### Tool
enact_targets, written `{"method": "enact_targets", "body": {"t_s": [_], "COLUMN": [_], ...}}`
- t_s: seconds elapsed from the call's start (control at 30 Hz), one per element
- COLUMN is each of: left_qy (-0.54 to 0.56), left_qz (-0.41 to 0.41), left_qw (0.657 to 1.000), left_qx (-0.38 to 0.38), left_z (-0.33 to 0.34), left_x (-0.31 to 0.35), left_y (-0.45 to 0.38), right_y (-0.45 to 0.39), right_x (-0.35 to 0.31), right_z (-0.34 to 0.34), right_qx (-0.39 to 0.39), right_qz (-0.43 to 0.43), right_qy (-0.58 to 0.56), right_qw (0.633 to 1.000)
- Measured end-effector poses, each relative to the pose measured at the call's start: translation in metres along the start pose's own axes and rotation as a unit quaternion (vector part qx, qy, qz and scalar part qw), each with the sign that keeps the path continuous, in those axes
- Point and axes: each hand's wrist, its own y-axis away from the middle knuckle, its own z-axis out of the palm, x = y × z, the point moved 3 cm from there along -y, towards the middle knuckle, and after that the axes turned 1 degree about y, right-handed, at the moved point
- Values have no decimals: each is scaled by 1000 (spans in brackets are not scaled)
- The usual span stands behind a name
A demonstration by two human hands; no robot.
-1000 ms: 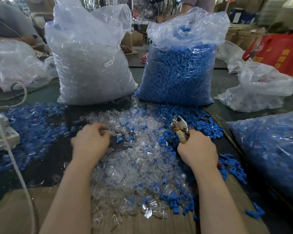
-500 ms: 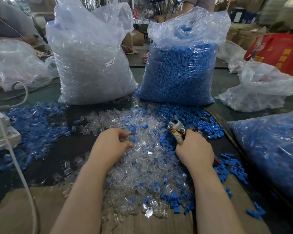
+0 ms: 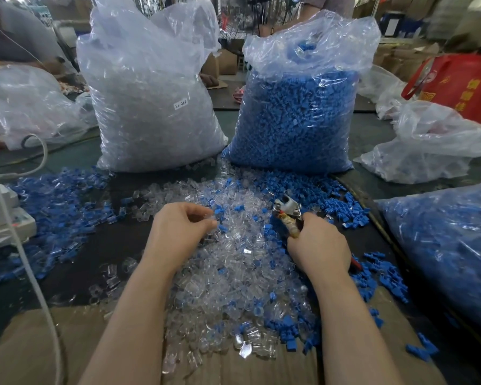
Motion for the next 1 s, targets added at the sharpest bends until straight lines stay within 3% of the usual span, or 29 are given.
{"method": "enact_targets", "body": {"t_s": [0.37, 0.53, 0.63, 0.77, 0.87, 1.0], "left_qy": [142, 214, 250, 289, 310, 344], "left_qz": [-24, -22, -23, -24, -32, -44], "left_qw": [990, 977, 968, 956, 949, 938], "left_qx": [-4, -9, 10, 38, 40, 16], "left_z": [1, 8, 12, 18, 22, 28], "left_x": [11, 15, 18, 24, 27, 31], "left_y": [3, 4, 5, 6, 8, 12], "right_y": [-2, -5, -4, 3, 8, 11], "right_x": [1, 0, -5, -16, -24, -30], "right_z": [-2, -3, -7, -15, -18, -19], "right_qx": [33, 66, 65, 55, 59, 71], "right_qz": [27, 5, -42, -114, -152, -174], "right_qy": [-29, -131, -242, -398, -453, -473], "right_qw": [999, 989, 967, 909, 877, 861]}}
